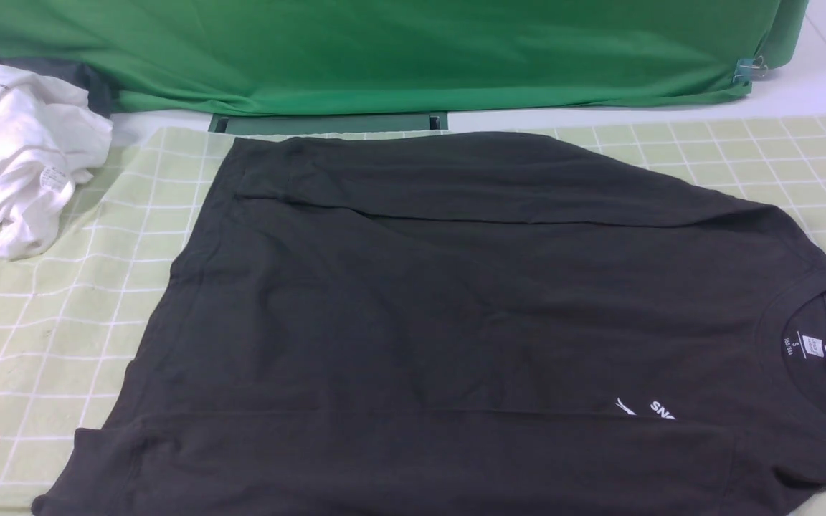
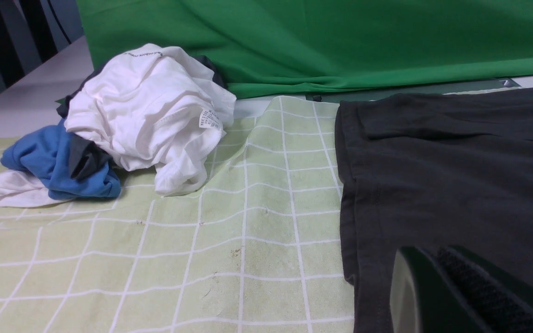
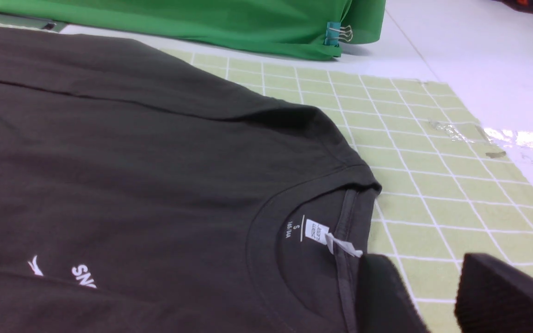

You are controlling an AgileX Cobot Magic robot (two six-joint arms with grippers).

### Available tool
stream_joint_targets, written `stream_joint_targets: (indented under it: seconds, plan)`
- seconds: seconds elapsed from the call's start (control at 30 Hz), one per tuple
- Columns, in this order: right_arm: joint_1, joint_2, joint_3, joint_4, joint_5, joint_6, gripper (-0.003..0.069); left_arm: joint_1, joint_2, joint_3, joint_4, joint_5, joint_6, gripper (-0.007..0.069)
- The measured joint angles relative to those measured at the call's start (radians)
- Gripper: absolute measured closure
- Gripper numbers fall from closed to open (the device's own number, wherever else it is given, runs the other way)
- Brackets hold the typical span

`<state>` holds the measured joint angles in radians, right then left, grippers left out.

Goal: Fold a long-sleeved shirt over a green coffee tablecloth.
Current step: 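Grasp the left edge of the dark T-shirt lying flat on the table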

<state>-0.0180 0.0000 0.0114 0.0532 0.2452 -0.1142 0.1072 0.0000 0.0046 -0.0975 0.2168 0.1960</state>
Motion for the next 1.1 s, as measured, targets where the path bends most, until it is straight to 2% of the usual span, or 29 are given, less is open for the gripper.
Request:
stream_joint_targets:
  seconds: [0.77, 0.9, 1.03, 1.07, 1.1]
  plan:
    - [0.000, 0.000, 0.000, 0.000, 0.000, 0.000, 0.0414, 0.000, 0.000, 0.000, 0.018, -0.010, 0.000, 0.0589]
    - [0.000, 0.000, 0.000, 0.000, 0.000, 0.000, 0.0414, 0.000, 0.000, 0.000, -0.039, -0.049, -0.008, 0.0589]
    - [0.000, 0.000, 0.000, 0.000, 0.000, 0.000, 0.0414, 0.000, 0.000, 0.000, -0.150, -0.108, -0.089, 0.0589]
    - [0.000, 0.000, 0.000, 0.000, 0.000, 0.000, 0.0414, 0.000, 0.000, 0.000, -0.192, -0.127, -0.123, 0.0589]
    - [0.000, 0.000, 0.000, 0.000, 0.000, 0.000, 0.0414, 0.000, 0.000, 0.000, -0.262, -0.163, -0.226, 0.0589]
